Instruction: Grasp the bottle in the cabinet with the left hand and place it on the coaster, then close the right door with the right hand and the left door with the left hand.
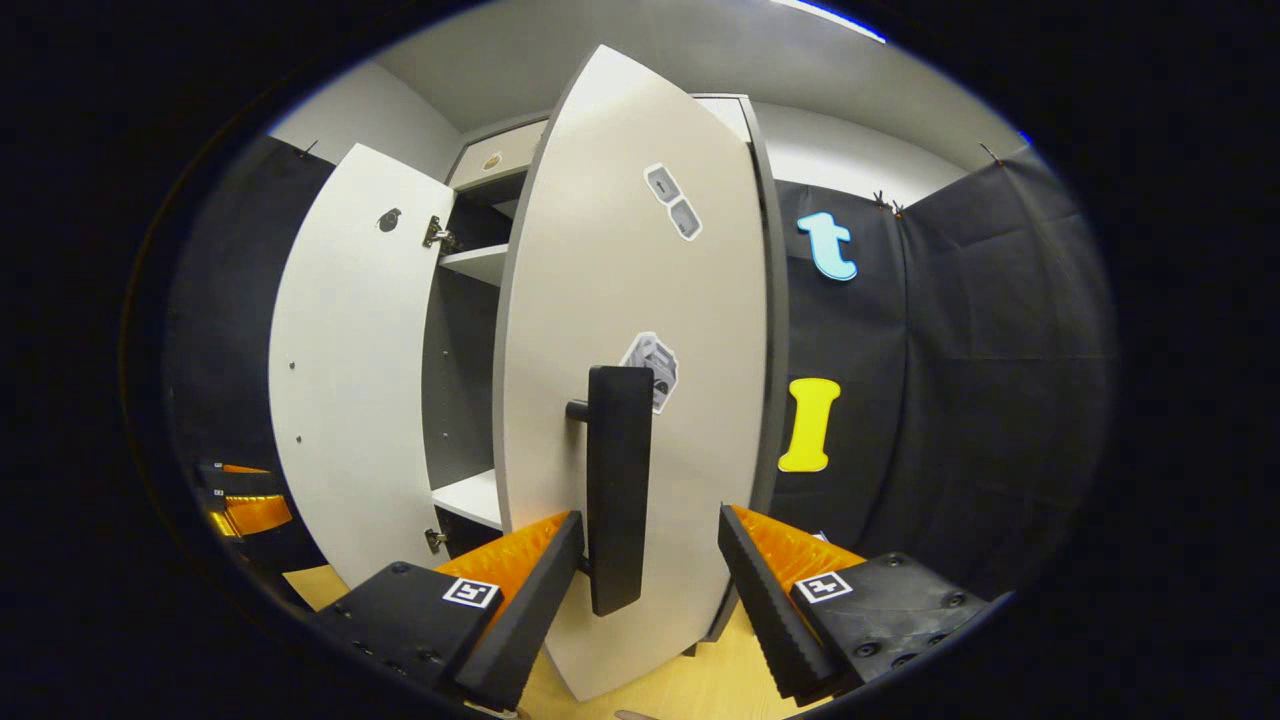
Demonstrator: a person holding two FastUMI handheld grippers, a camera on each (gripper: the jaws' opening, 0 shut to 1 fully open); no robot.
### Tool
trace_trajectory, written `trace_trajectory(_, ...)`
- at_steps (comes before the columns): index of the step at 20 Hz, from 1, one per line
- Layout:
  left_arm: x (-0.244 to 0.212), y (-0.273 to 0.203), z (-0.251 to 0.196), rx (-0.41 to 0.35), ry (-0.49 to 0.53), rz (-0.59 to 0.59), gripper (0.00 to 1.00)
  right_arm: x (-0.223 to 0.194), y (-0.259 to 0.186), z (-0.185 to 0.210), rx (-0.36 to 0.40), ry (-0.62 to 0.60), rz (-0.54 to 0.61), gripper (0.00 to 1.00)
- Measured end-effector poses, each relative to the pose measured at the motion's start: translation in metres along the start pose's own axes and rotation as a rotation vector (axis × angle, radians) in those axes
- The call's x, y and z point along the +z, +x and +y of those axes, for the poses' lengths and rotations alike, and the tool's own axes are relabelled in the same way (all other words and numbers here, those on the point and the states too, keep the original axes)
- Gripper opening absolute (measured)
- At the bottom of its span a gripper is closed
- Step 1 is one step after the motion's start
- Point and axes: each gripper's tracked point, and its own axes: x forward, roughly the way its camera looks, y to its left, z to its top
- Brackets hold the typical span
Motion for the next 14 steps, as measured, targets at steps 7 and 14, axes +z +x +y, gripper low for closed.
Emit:
trace_trajectory(7, 0.013, -0.024, 0.090, 0.132, -0.017, -0.029, 0.97, -0.007, 0.067, 0.045, -0.030, -0.025, -0.012, 0.89)
trace_trajectory(14, 0.025, -0.019, 0.153, 0.218, -0.007, -0.034, 0.95, -0.010, 0.115, 0.057, -0.079, 0.004, -0.030, 0.93)
